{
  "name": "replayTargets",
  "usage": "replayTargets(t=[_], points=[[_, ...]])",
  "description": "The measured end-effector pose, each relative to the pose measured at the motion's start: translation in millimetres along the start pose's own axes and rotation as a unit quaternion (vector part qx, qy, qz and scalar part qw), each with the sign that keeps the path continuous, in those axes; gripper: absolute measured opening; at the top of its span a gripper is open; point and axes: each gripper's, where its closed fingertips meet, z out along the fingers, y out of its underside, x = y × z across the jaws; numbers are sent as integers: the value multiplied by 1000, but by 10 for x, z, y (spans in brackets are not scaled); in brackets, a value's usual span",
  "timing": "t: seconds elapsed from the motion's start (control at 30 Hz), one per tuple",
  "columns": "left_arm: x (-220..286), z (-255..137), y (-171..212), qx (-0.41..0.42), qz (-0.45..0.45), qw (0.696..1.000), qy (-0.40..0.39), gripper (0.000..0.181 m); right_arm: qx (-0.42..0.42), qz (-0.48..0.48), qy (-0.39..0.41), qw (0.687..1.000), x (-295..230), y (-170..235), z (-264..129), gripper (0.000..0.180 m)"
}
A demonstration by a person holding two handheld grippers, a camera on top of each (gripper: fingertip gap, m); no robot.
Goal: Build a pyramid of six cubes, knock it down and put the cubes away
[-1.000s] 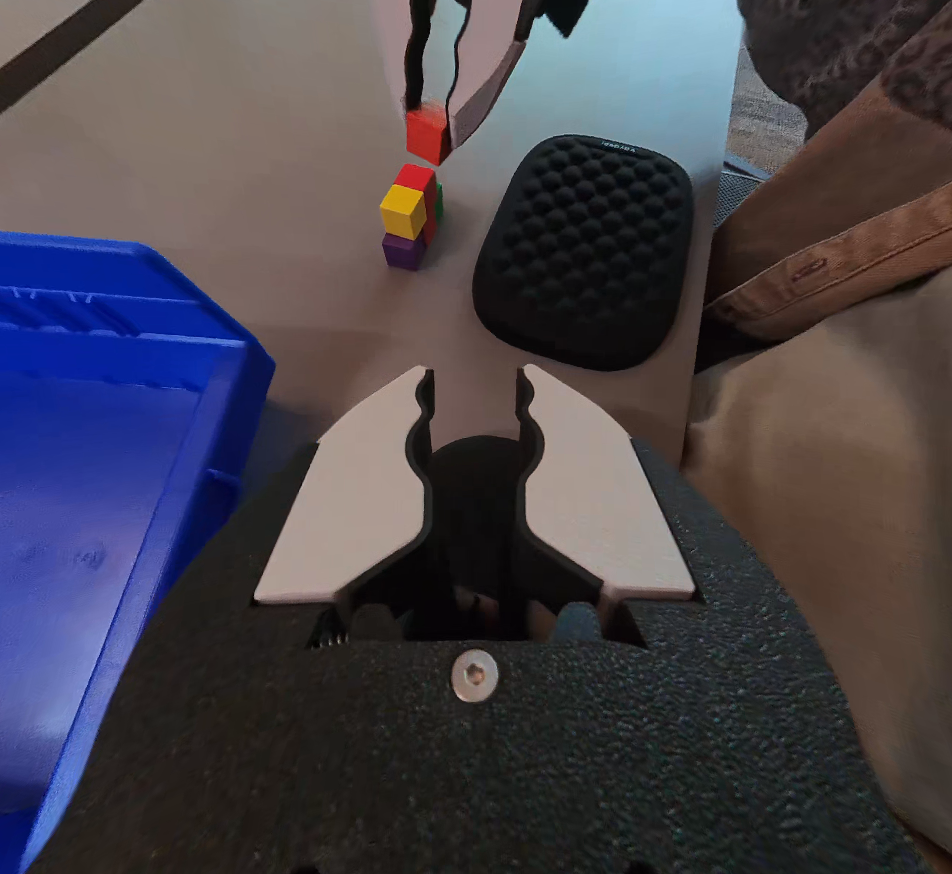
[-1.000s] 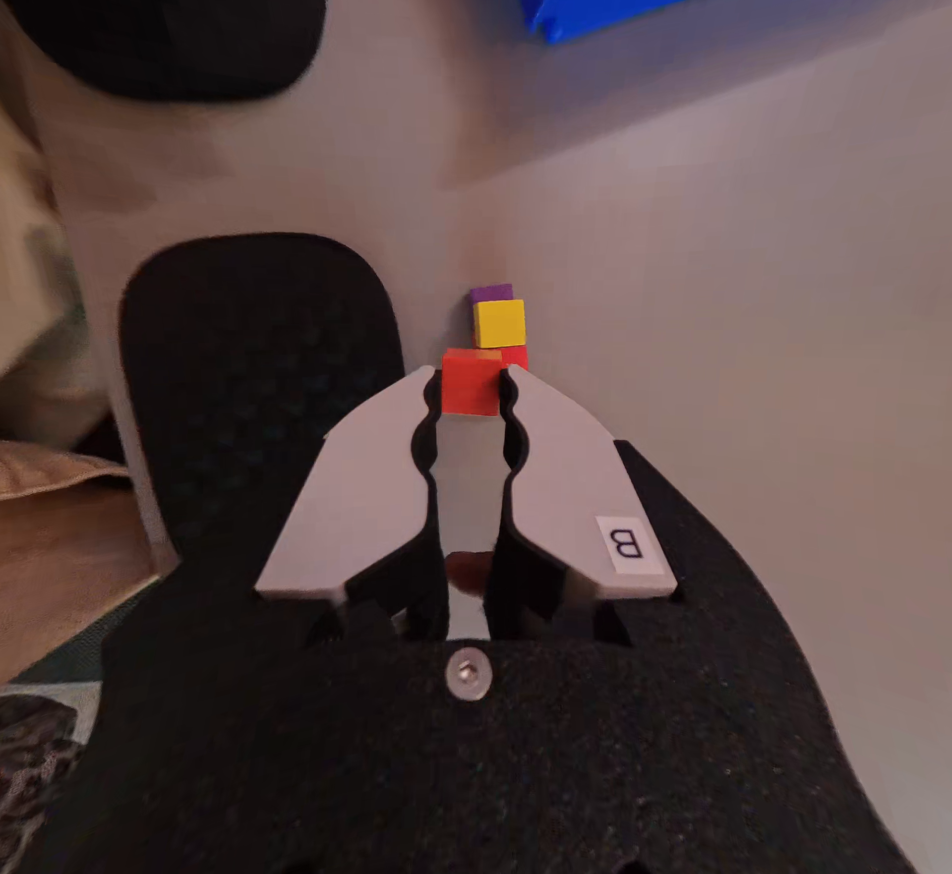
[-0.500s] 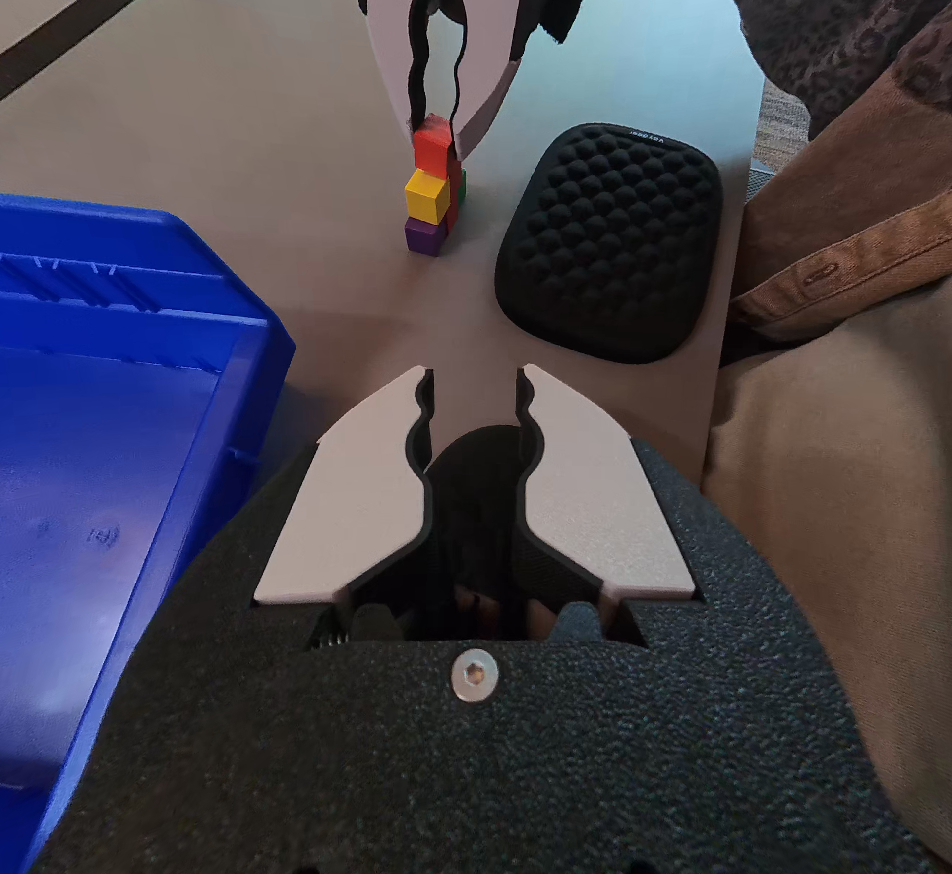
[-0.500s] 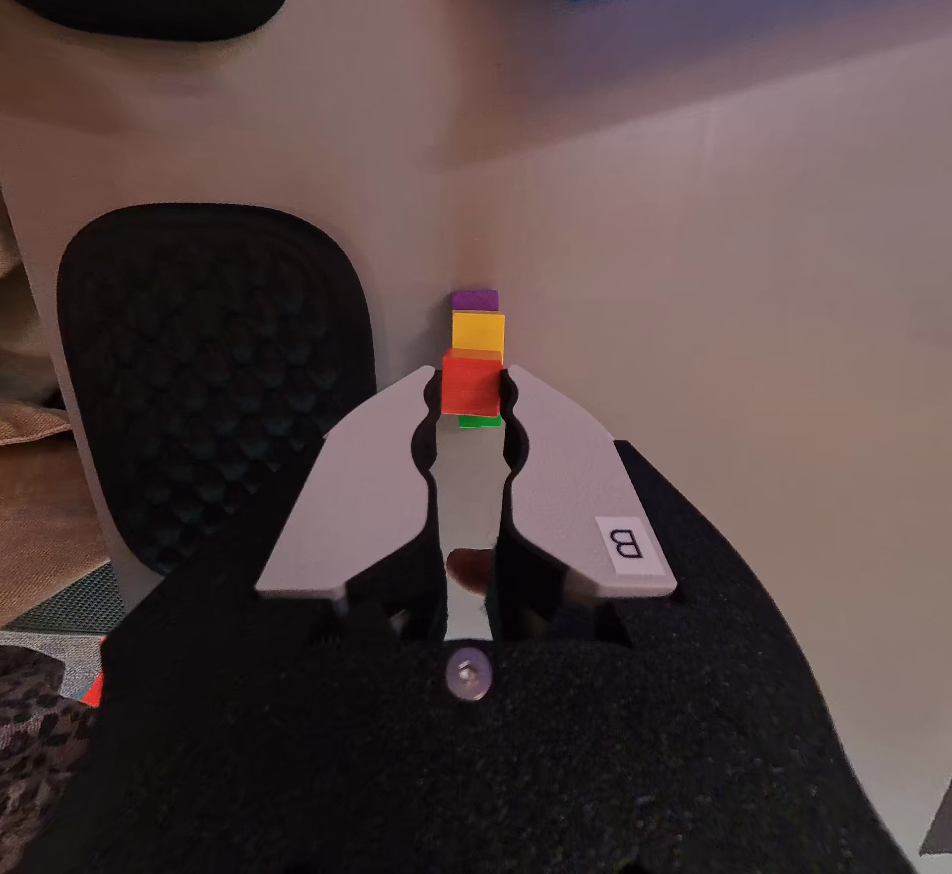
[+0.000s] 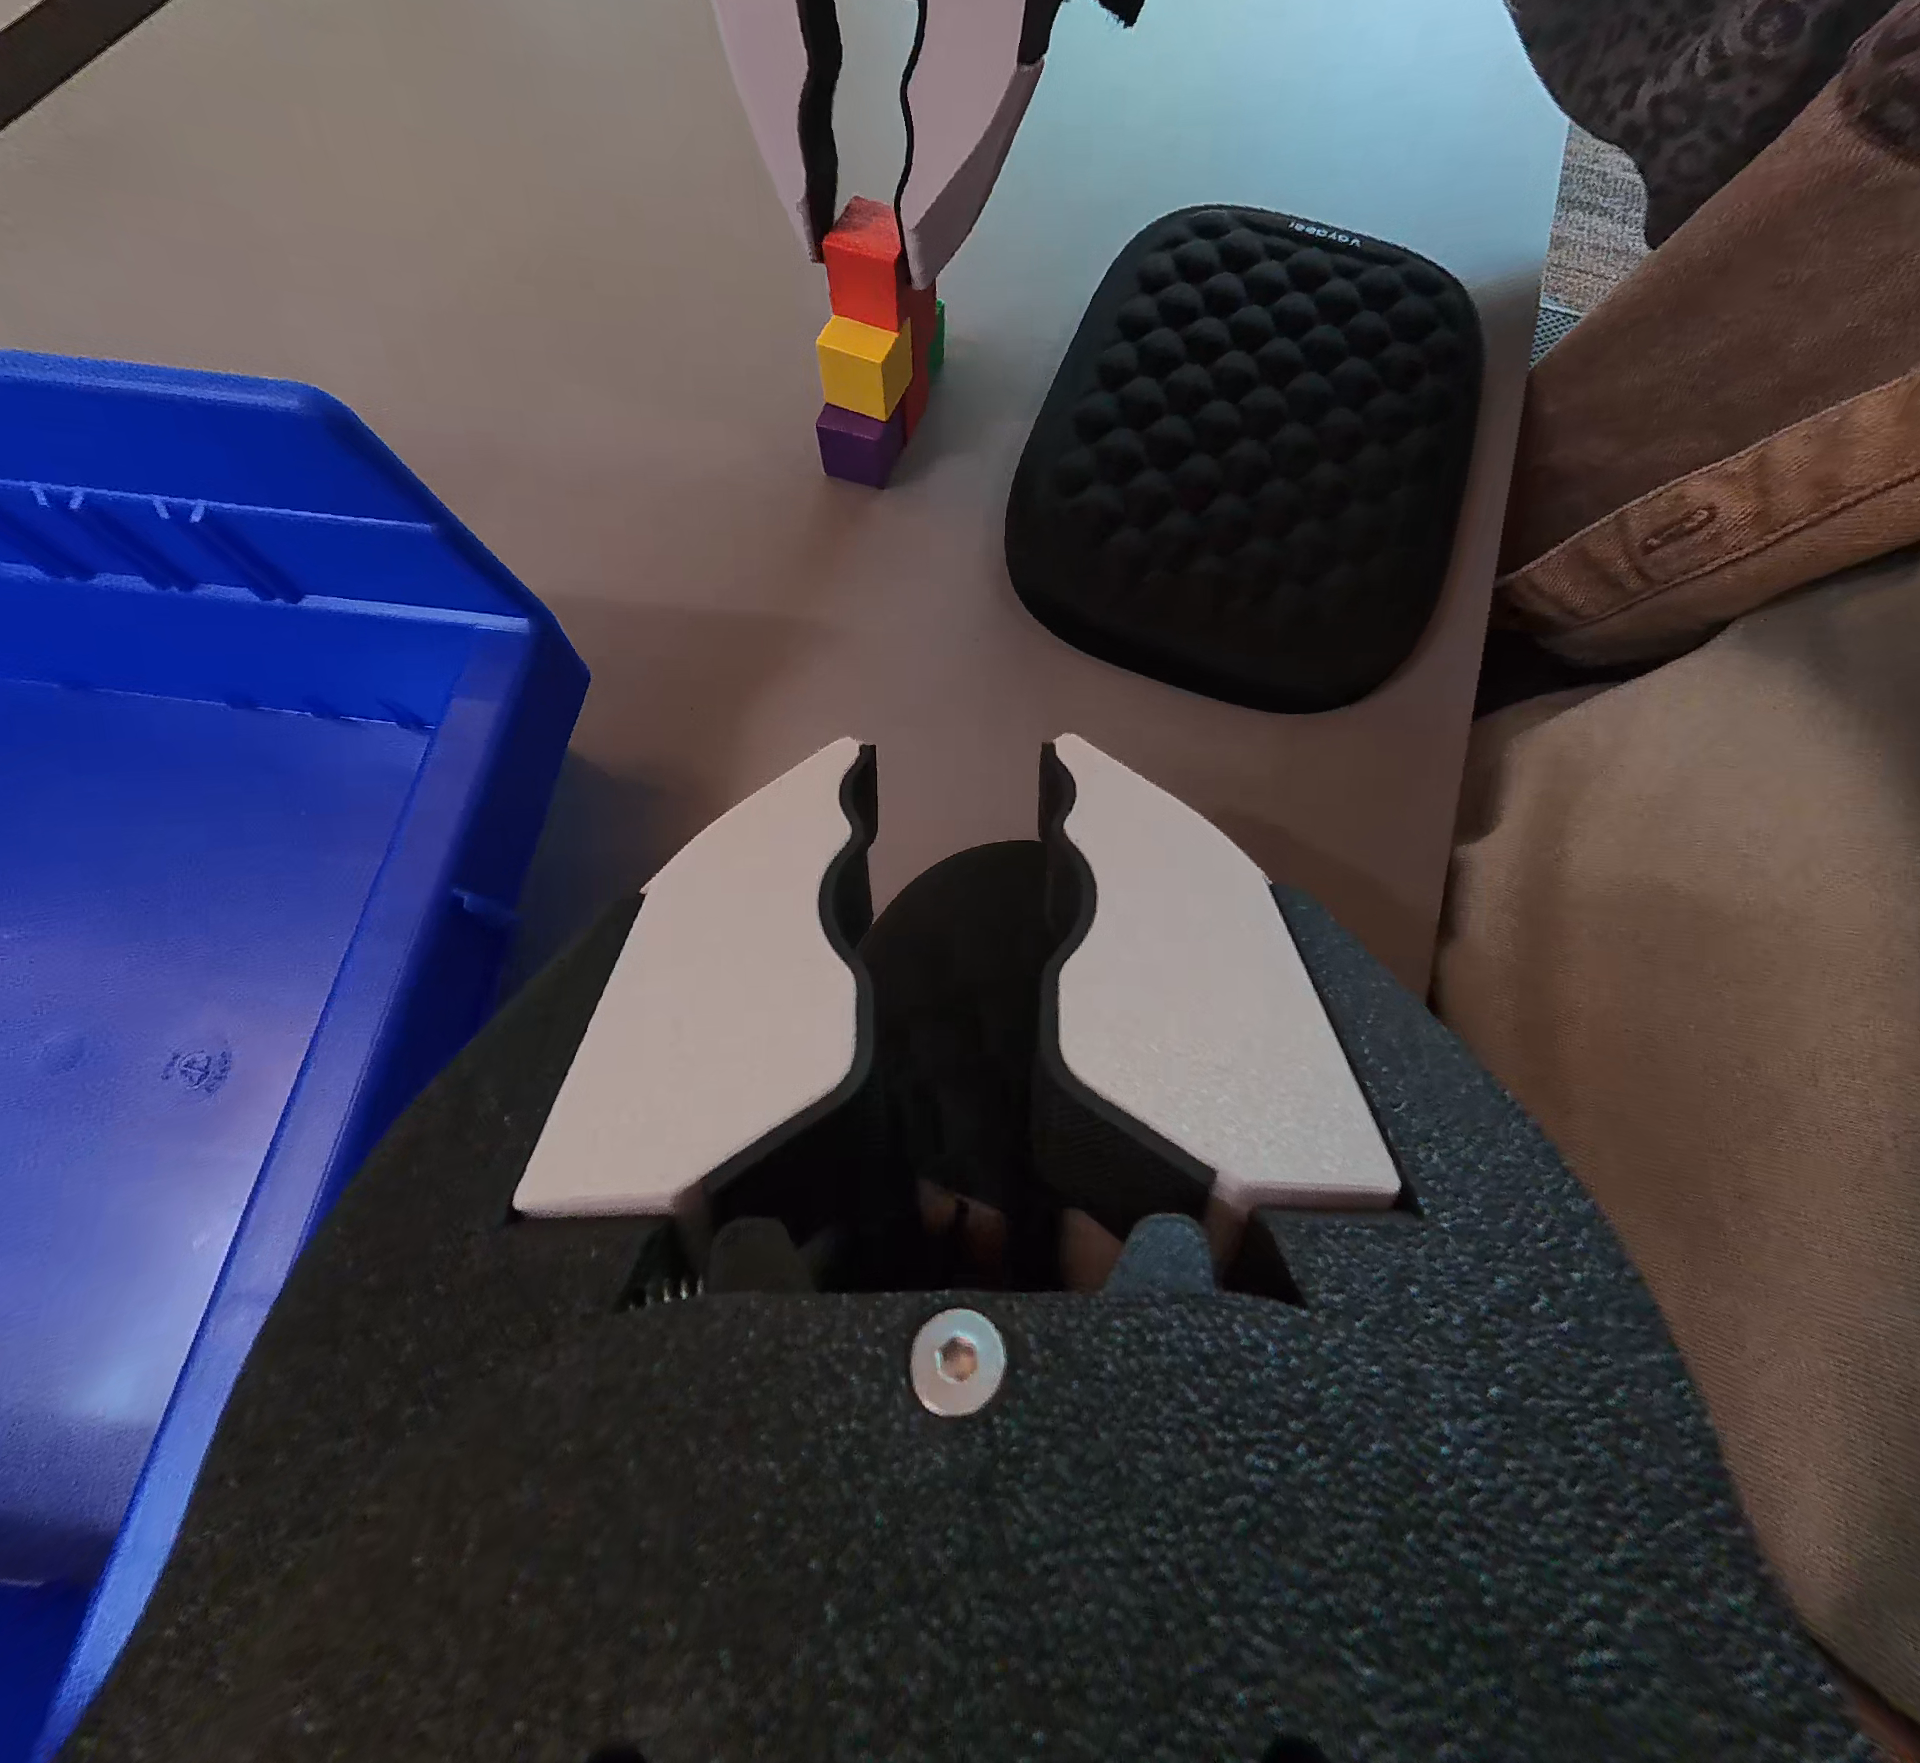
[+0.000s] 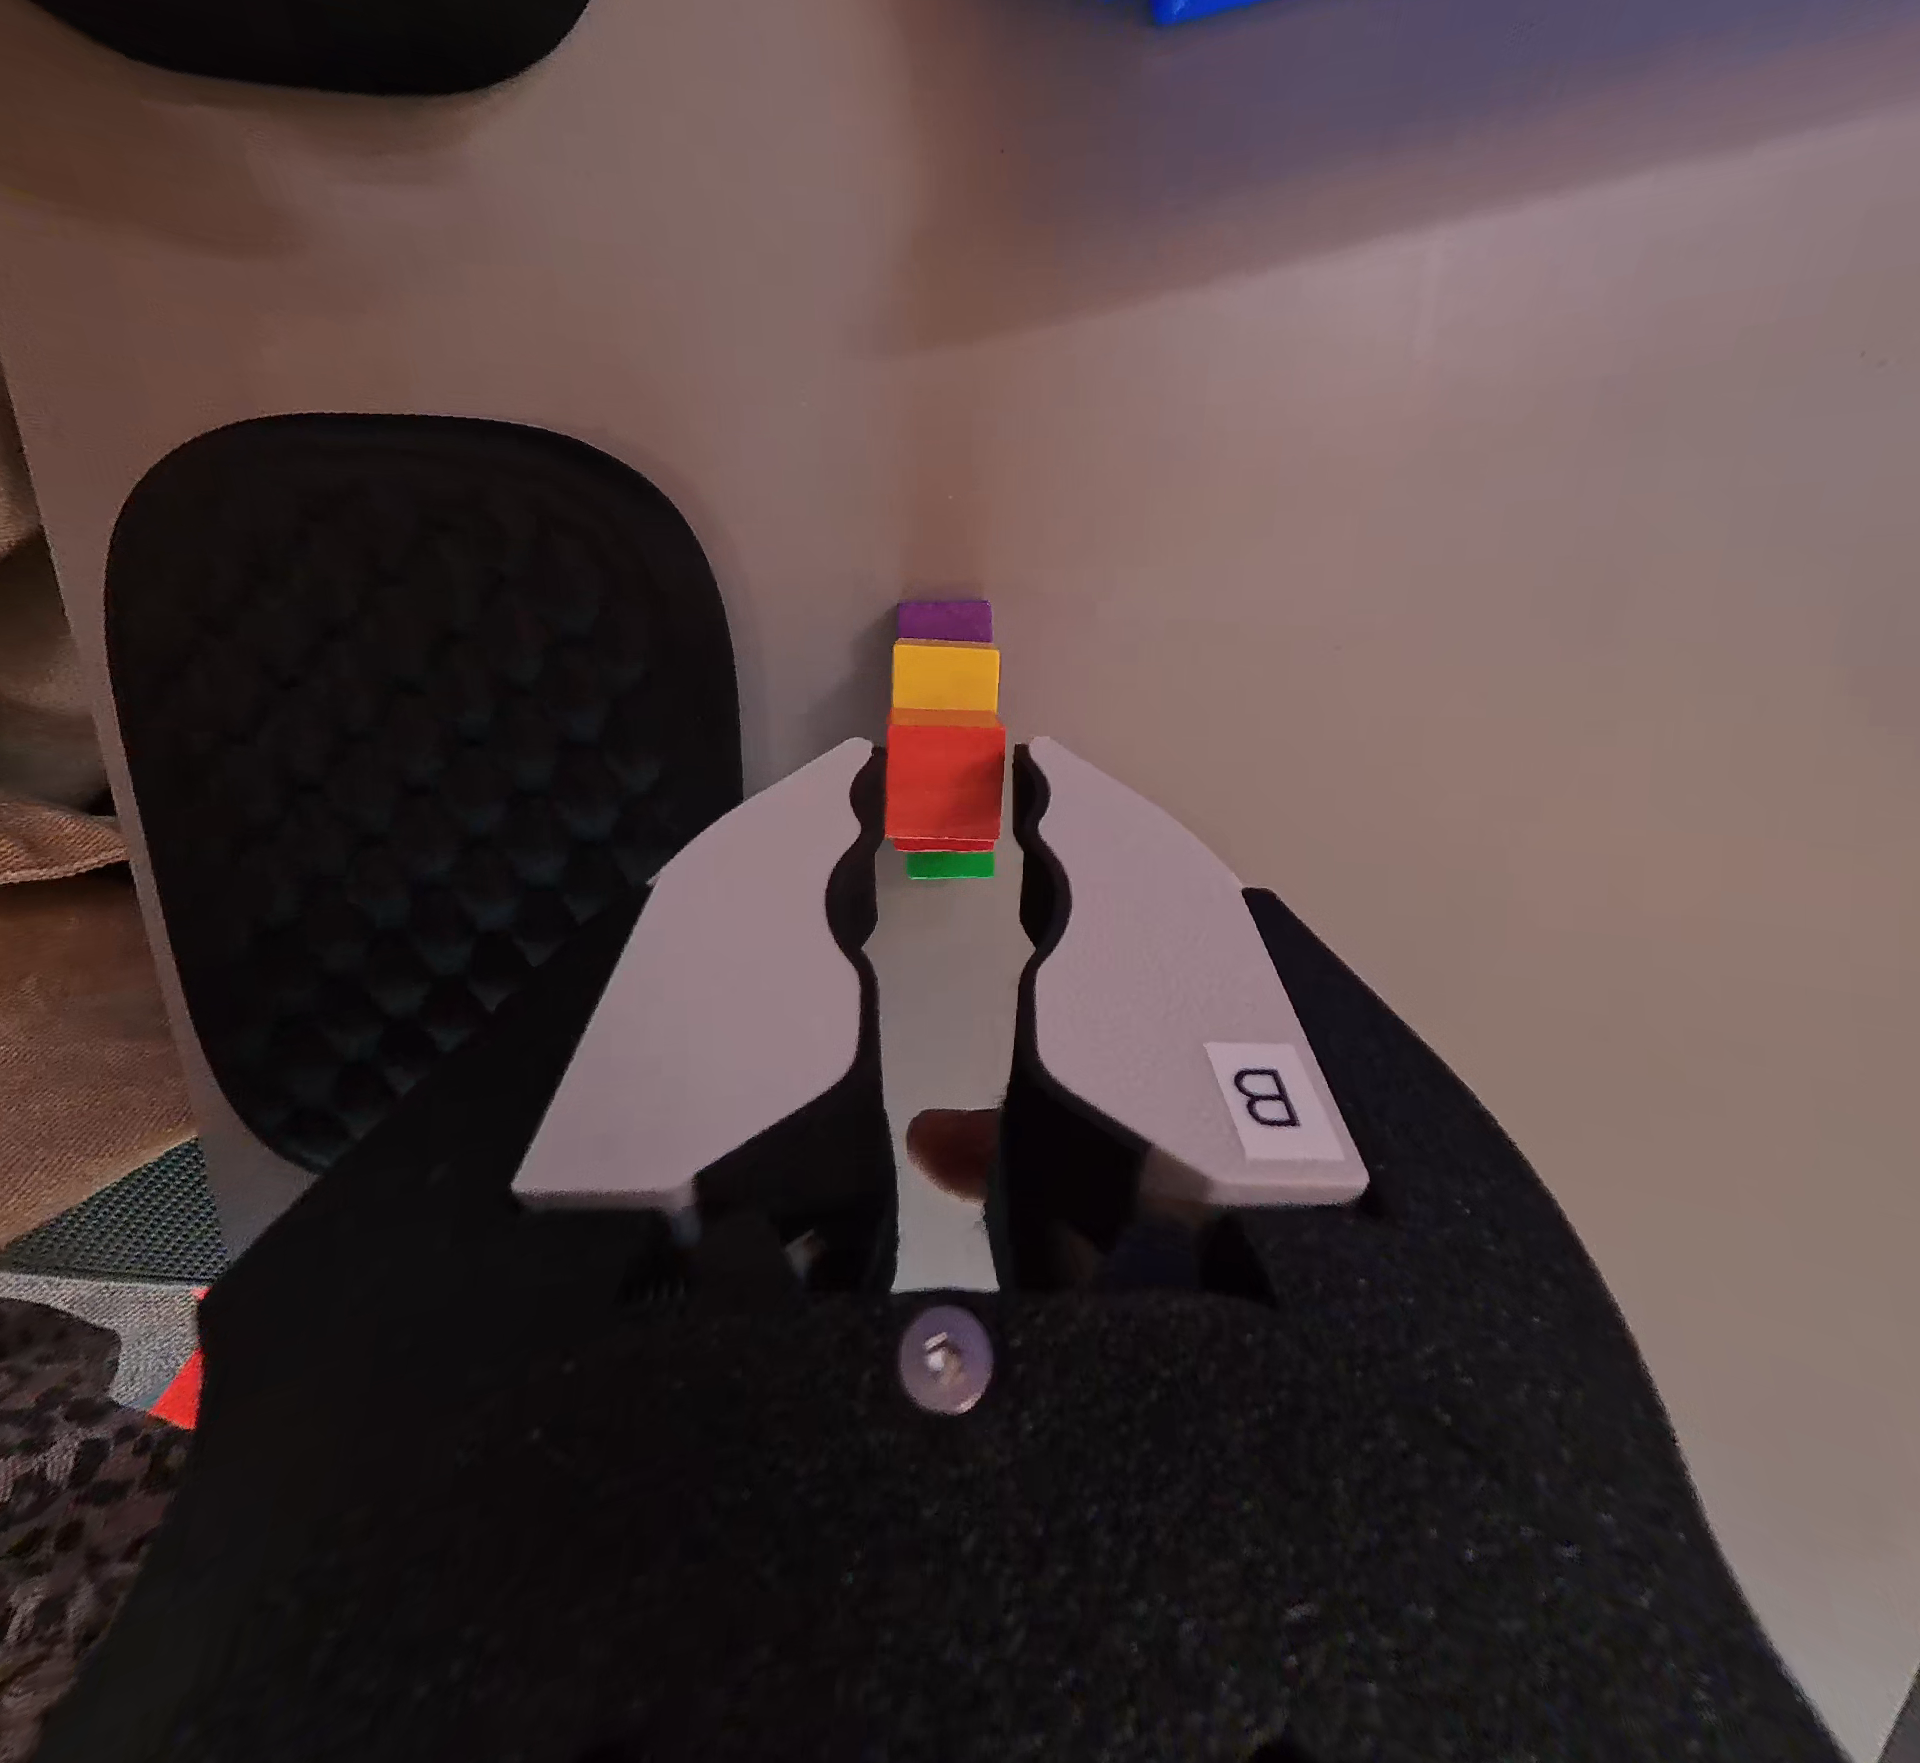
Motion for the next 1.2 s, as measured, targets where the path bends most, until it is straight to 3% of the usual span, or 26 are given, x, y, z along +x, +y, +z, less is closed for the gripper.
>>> replayTargets(t=[0.23, 0.43, 0.5, 0.67, 0.77, 0.9, 1.07, 1.2], points=[[-32, -5, -1, -5, -7, 1000, -10, 33, 27, 8, 0, 1000, -37, -81, -28, 30], [-160, -72, -42, -5, -50, 997, -57, 60, 200, 127, 74, 969, -187, -466, -373, 51], [-208, -114, -49, -7, -63, 995, -81, 74, 245, 169, 128, 946, -225, -471, -468, 65], [-398, -222, -183, 21, -99, 979, -179, 134, 348, 329, 192, 857, -344, -350, -607, 112], [-431, -260, -220, 22, -105, 969, -223, 147, 322, 376, 261, 829, -375, -93, -612, 147], [-394, -284, -247, 13, -91, 962, -255, 146, 265, 406, 344, 804, -460, 203, -717, 148], [-308, -341, -311, 12, -76, 960, -271, 146, 258, 434, 398, 766, -631, 355, -922, 148], [-296, -389, -337, 9, -65, 956, -286, 146, 237, 428, 416, 766, -676, 405, -958, 148]])
